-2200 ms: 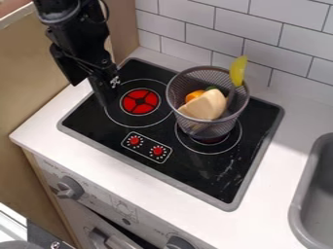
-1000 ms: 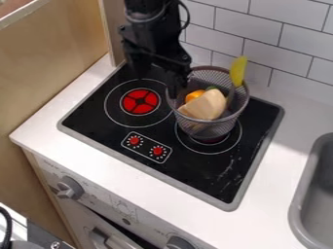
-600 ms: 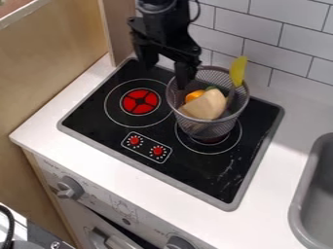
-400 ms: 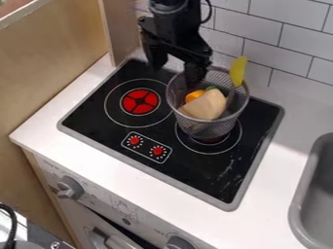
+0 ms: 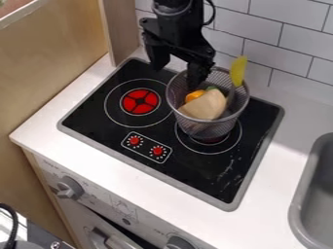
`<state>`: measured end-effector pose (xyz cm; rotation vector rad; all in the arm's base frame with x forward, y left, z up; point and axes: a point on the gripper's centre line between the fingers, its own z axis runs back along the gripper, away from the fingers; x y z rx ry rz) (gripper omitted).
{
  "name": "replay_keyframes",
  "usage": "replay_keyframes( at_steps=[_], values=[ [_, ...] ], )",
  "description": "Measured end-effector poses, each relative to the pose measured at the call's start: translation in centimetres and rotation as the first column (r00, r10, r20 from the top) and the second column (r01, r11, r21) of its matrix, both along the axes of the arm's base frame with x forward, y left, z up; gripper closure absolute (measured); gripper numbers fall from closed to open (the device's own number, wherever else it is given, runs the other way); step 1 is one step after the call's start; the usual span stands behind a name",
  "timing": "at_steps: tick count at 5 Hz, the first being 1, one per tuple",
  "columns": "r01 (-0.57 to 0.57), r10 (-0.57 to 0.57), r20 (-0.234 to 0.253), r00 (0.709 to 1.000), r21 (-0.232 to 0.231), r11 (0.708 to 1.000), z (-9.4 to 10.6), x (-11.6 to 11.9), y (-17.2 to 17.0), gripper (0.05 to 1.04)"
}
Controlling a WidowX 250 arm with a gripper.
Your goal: Remove the wooden spatula from the basket and place it to the side of the right burner
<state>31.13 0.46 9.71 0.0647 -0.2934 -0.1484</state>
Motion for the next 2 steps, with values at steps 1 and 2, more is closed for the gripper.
replay_keyframes(
  at_steps=[1, 2],
  values=[
    [-0.024, 0.024, -0.014, 1.000, 0.009, 1.000, -0.14, 0.59, -0.73, 0.083],
    [-0.066, 0.067, -0.027, 0.997, 0.014, 0.998, 0.20, 1.14, -1.55, 0.083]
  ],
)
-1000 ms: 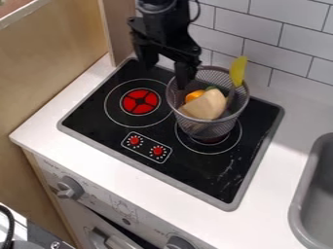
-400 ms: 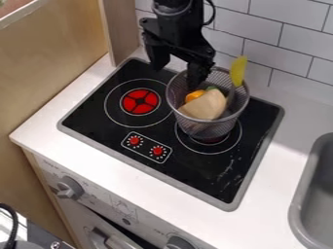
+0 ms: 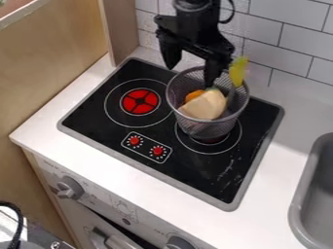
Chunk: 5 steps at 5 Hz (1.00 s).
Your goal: Remove the wooden spatula from the basket and place it to the side of the right burner
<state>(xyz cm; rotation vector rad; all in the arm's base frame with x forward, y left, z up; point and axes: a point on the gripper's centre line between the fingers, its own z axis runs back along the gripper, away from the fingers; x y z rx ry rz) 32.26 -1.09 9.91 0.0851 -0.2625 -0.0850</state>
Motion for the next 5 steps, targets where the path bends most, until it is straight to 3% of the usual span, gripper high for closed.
replay_keyframes(
  at_steps=[2, 5],
  values=[
    [-0.083, 0.084, -0.060, 0.995, 0.010, 0.996, 0.7, -0.8, -2.1, 0.083],
    [-0.123, 0.124, -0.053, 0.991, 0.019, 0.992, -0.1, -2.6, -4.6, 0.083]
  ],
)
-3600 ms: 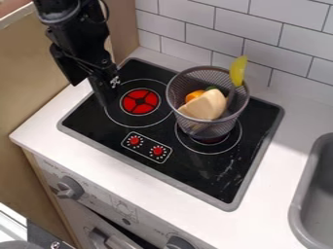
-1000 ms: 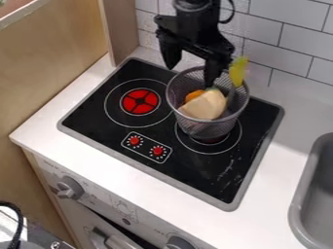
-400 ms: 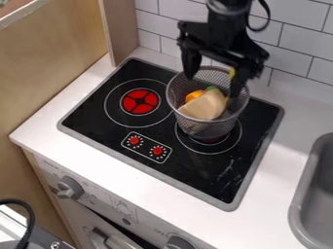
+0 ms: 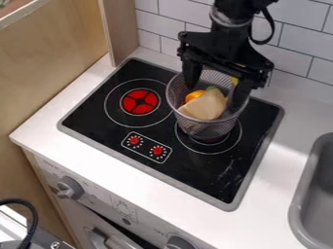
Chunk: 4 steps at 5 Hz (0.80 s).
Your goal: Remove the wooden spatula from the basket and place it to the side of the right burner
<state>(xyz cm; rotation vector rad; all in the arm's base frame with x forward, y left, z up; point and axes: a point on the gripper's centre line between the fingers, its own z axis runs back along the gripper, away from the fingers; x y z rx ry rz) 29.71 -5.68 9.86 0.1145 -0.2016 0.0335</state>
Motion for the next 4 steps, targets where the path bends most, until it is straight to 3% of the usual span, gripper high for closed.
replay_keyframes(
  at_steps=[1, 4],
  values=[
    [-0.004, 0.004, 0.004, 1.000, 0.010, 1.000, -0.52, -0.46, -0.60, 0.083],
    [0.024, -0.028, 0.082, 0.996, 0.040, 0.999, -1.15, -0.49, -0.33, 0.083]
  ],
)
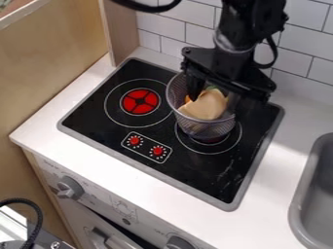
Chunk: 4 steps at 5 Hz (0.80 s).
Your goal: Remove the wooden spatula from the basket and place it to the side of the right burner
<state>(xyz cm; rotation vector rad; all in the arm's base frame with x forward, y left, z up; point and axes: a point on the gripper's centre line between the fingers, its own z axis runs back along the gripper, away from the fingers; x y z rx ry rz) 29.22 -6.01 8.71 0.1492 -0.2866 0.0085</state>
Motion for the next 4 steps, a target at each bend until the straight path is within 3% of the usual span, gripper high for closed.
replay_keyframes(
  at_steps=[2, 4],
  values=[
    [0.042, -0.043, 0.041, 0.998, 0.023, 0.999, 0.1, 0.8, 0.8, 0.083],
    [0.067, -0.069, 0.049, 0.996, 0.040, 0.997, -1.1, 0.4, 1.6, 0.083]
  ],
)
